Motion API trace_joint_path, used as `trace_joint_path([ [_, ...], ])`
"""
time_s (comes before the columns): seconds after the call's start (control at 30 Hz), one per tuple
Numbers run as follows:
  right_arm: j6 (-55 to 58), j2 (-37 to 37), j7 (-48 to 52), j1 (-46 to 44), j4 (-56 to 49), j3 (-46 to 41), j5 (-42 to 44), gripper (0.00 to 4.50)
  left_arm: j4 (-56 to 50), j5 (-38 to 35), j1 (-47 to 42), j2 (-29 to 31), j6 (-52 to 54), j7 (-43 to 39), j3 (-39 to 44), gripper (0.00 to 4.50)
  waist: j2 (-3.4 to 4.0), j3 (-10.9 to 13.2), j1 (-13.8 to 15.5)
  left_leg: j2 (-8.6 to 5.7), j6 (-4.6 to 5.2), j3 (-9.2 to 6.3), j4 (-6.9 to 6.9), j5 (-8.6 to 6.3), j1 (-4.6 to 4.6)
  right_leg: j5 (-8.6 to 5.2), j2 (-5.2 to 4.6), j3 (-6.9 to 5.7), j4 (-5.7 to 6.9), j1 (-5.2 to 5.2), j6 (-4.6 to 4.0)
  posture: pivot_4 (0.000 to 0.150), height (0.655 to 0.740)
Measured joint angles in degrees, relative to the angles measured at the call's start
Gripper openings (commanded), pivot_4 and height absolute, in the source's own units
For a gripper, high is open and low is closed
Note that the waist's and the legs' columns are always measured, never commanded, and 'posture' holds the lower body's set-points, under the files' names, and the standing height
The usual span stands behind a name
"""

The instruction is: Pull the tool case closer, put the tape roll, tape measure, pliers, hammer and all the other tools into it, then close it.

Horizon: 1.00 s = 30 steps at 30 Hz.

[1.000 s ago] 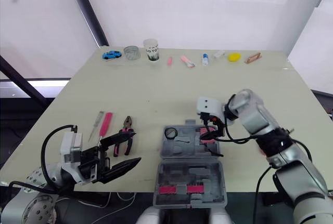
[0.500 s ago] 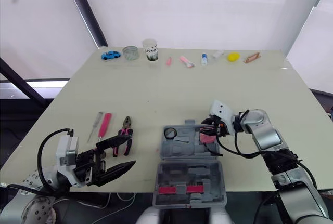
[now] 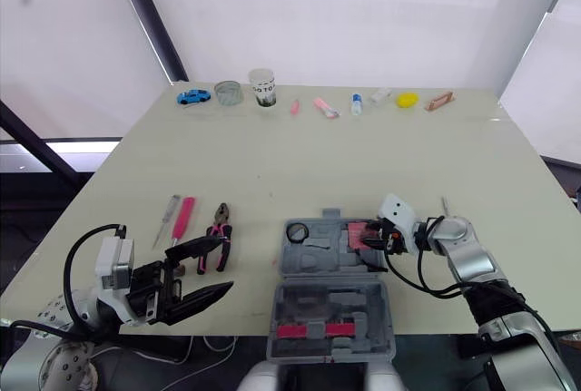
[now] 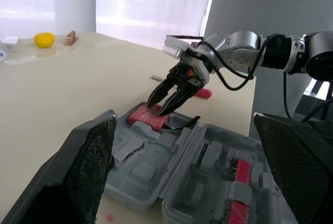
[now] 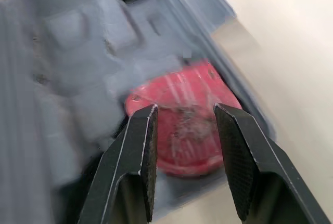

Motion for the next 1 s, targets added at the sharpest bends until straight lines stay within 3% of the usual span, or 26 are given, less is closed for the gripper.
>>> trace_joint_path([
  [0.23, -3.66, 1.85, -3.0, 0.18, 4.46, 1.46, -2.17, 1.8, 1.12, 1.83, -0.06, -1.34, -0.33, 1.66, -0.42, 4.5, -0.64, -0.66, -0.08, 0.1, 0.0, -0.03, -0.14, -0.01, 0.97, -0.05, -0.03, 0.07, -0.08, 0.78, -0.07, 0.15, 0.74],
  [0.4, -7.13, 5.27, -6.4, 3.06, 5.91, -2.13, 0.06, 1.8, 3.33, 4.93, -0.12, -4.78, -1.46, 8.19, -0.24, 4.5, -0.99, -1.21, -0.19, 0.25, -0.01, -0.16, -0.24, -0.02, 1.14, -0.06, -0.04, 0.15, -0.09, 0.84, -0.11, 0.15, 0.74],
  [0.57, -11.4, 7.69, -7.26, 8.24, 5.17, -8.25, 6.32, 1.8, 3.84, 6.22, 0.86, -6.54, -1.21, 13.55, 0.19, 4.5, -0.62, -0.97, -0.1, 0.24, -0.01, -0.13, -0.25, -0.02, 0.91, -0.06, -0.08, 0.21, -0.09, 0.71, -0.11, 0.15, 0.74],
  [0.77, -9.99, 3.77, -3.08, 16.0, -2.82, -16.82, 16.19, 1.8, 3.85, 6.28, 6.8, -7.37, 0.05, 18.36, 3.06, 4.5, -0.22, -0.6, 0.0, 0.2, 0.01, -0.02, -0.32, -0.02, 0.63, -0.06, -0.11, 0.29, -0.1, 0.4, -0.09, 0.15, 0.74],
  [1.0, -13.59, 0.94, -3.77, 30.18, -8.6, -24.68, 18.58, 1.8, 3.79, 5.59, 14.94, -11.15, 0.03, 23.66, 8.79, 4.5, -0.23, -0.55, 0.04, 0.2, 0.01, 0.03, -0.4, -0.04, 0.63, -0.09, -0.15, 0.34, -0.22, 0.38, -0.08, 0.15, 0.74],
])
